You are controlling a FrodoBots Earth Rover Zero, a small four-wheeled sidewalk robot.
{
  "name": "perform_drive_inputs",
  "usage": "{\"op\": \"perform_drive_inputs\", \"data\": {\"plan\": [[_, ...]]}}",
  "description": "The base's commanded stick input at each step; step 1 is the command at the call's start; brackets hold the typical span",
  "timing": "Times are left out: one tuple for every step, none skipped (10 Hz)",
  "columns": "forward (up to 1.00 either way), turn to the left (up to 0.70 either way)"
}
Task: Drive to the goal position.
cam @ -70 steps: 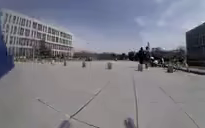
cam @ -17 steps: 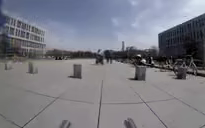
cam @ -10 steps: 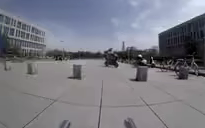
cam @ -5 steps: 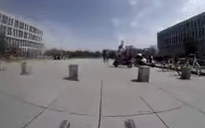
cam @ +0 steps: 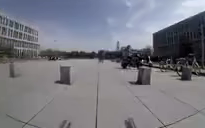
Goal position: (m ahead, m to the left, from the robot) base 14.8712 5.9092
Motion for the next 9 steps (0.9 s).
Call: {"op": "perform_drive_inputs", "data": {"plan": [[0.7, -0.31], [0.7, -0.35], [0.7, -0.35], [0.7, -0.35], [0.7, -0.35], [0.7, -0.35], [0.7, -0.11], [0.7, 0.0], [0.7, 0.0]]}}
